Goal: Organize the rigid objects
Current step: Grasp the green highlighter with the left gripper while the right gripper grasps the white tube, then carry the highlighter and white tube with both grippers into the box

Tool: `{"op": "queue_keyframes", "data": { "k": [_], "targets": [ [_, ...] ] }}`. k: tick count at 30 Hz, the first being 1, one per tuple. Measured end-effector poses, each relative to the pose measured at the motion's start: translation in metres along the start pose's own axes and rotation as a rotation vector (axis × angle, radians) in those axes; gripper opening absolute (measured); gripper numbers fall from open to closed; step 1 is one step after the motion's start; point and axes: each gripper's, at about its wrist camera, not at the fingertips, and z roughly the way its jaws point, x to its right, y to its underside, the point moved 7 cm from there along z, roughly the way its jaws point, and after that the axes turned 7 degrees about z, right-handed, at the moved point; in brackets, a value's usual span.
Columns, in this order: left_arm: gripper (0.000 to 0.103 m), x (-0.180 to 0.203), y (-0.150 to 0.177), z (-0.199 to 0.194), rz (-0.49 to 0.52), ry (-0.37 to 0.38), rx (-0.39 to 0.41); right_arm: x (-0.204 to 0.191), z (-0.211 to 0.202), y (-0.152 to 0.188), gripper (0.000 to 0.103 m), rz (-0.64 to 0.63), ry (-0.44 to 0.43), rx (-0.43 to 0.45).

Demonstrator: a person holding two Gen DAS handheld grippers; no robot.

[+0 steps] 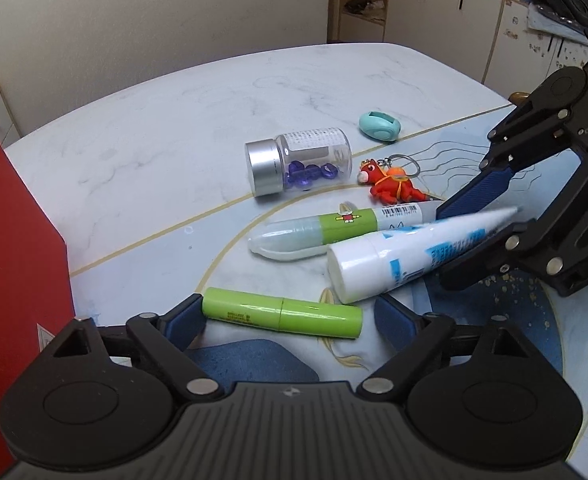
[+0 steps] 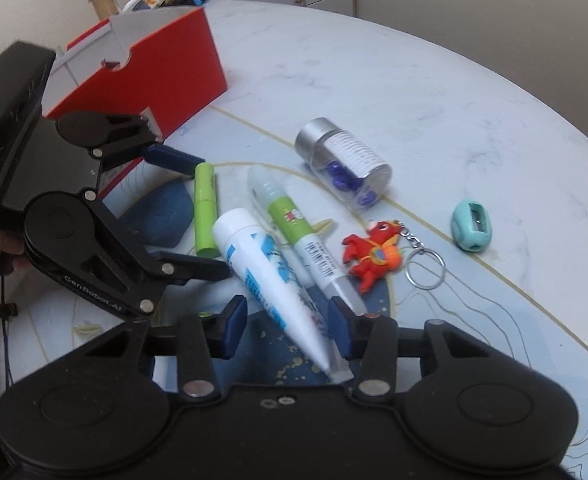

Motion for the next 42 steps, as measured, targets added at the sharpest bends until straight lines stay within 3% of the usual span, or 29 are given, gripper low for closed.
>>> {"op": "queue_keyframes", "data": {
  "k": [3,15,27,42],
  "targets": [
    [0.082,0.0,-0.001,-0.001,-0.001,-0.002,0.006,-0.004,0.001,0.001,0.038,-0.009,0.006,-0.003],
    [0.082,0.008,0.006,-0.009,-0.029,0.007,-0.008,-0.019,-0.001,0.01,0.018,0.052,0.012,0.025],
    [0.082,0.018,0.016,-0.044,-0.119,0.042,0.018,-0.025,-0.027,0.026,0.016,0.198,0.058,0.125],
    [0.082,0.016,-0.005,-0.123,-0.156,0.031,0.146,-0.064,-0.084,0.016,0.017,0.217,0.071,0.246]
  ]
}}
